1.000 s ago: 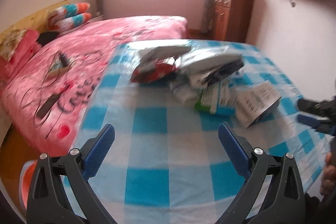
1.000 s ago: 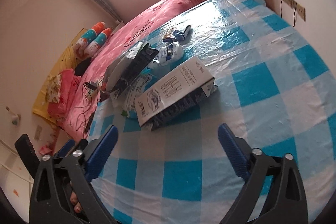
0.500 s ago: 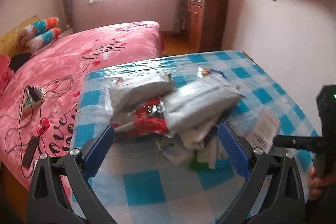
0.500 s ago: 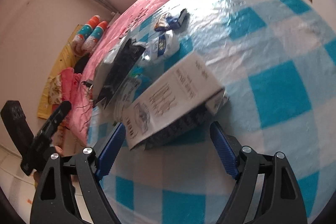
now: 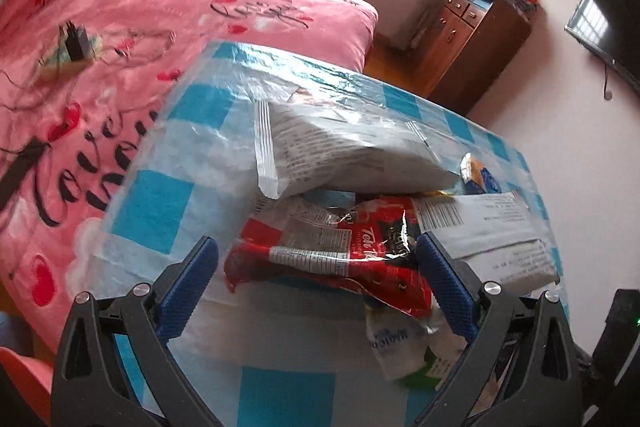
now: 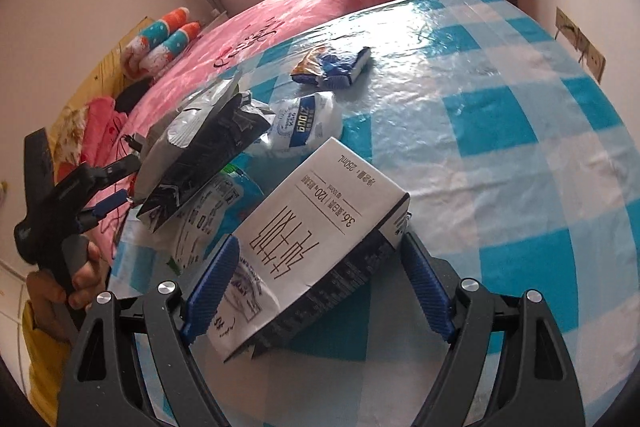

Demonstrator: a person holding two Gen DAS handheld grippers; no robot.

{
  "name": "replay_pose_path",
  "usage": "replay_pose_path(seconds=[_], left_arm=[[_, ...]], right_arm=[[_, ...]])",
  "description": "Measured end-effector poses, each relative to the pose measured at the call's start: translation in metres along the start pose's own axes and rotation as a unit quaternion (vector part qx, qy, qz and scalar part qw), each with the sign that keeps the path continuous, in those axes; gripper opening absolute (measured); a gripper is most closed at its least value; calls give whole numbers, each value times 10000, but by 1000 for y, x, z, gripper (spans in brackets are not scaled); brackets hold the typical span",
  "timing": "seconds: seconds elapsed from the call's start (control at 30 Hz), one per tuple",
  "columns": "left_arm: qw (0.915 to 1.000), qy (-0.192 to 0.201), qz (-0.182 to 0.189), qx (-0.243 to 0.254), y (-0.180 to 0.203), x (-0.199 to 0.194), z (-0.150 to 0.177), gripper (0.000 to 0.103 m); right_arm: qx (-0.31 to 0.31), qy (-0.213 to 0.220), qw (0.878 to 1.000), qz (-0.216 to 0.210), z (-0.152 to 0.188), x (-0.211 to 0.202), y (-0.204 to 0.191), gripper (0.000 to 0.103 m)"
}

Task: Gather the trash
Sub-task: 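Lower left tool toward red chip bag while right tool approaches white milk carton, then close left tool on red chip bag while right tool closes on white milk carton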

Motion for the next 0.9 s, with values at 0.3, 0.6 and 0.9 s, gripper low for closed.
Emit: replay_pose_path(seconds=[0.3, 0.6, 0.9], left_arm=[[9989, -34, 213, -408, -13, 20, -10, 99], [9980, -174, 540, -270, -3, 16, 8, 99], [9954, -425, 834, 201, 28, 0, 42, 99]], right_arm=[[-693, 153, 9973, 191, -2, 6, -18, 92], [-874, 132, 9960, 135, 3, 2, -17, 93], [-857, 198, 9957, 298, 8, -12, -6, 93]])
Point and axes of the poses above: each gripper's, at about its wrist camera, not at the fingertips, and x roughly the way its jaws point, y to its right, z to its underside, the point moved 8 cm from there along x, roughly the way its jaws point, and after that the axes turned 4 degrees about y, right-handed, at the moved point
